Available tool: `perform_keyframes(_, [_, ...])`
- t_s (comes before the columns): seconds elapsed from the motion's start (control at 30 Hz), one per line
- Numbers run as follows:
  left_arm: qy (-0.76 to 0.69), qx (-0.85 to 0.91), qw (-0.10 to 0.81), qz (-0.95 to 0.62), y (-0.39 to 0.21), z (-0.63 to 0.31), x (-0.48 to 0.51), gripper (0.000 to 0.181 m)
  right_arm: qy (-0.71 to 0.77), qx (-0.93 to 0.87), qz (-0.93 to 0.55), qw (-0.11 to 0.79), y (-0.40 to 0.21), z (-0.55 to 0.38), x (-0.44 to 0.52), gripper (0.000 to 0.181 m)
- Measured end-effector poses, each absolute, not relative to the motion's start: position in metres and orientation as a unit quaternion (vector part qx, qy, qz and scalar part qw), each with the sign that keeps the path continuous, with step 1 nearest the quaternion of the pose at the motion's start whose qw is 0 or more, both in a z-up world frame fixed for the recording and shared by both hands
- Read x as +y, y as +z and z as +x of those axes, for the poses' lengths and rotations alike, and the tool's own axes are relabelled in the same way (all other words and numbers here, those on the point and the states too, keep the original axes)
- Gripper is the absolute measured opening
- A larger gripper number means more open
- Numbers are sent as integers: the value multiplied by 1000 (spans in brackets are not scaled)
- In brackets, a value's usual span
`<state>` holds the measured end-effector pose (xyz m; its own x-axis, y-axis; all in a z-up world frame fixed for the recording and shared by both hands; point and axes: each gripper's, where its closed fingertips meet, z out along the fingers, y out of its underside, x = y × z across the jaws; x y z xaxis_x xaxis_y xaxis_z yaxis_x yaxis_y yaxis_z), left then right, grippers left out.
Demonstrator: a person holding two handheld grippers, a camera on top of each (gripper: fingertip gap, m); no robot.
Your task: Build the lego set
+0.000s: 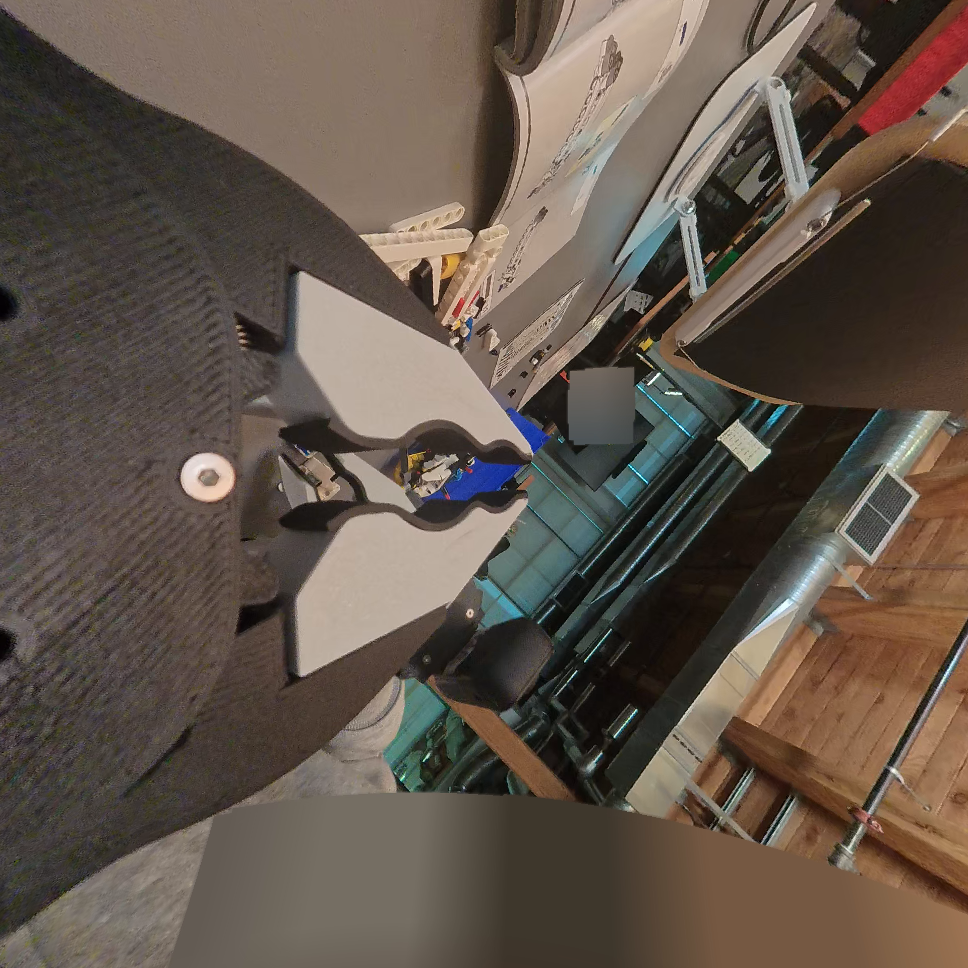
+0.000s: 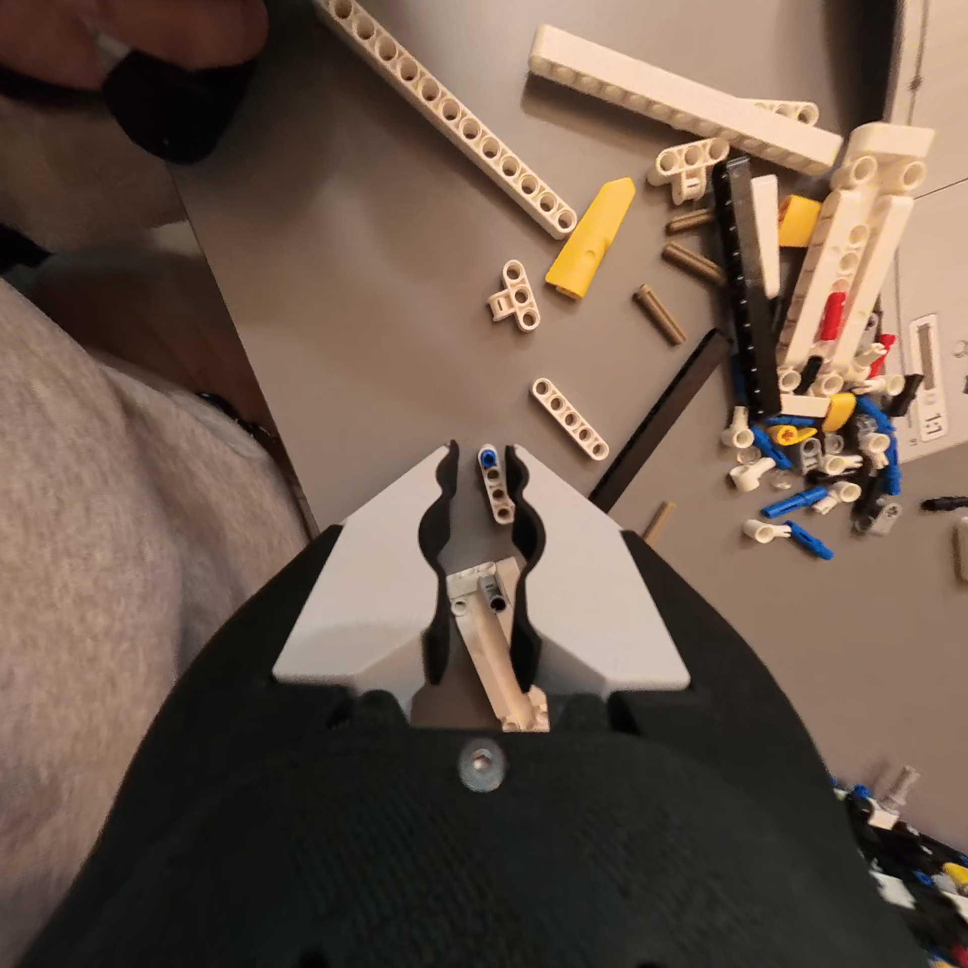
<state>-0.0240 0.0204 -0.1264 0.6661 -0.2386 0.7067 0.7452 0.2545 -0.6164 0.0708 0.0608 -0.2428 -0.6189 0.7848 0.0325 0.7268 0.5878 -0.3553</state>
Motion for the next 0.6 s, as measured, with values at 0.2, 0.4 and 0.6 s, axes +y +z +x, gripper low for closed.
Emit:
perform_keyframes(0.2, [-322,-242,752,-522,-127,-22,22,8,240,-857,-435,135,-226,71,52,24])
perform_keyframes(0.4, [-313,-237,752,-529,-127,-19,24,8,367,-782,-467,189,-217,72,39,18])
perform_keyframes(0.6, [-306,-234,751,-536,-128,-17,26,8,313,-765,-504,251,-235,85,67,15])
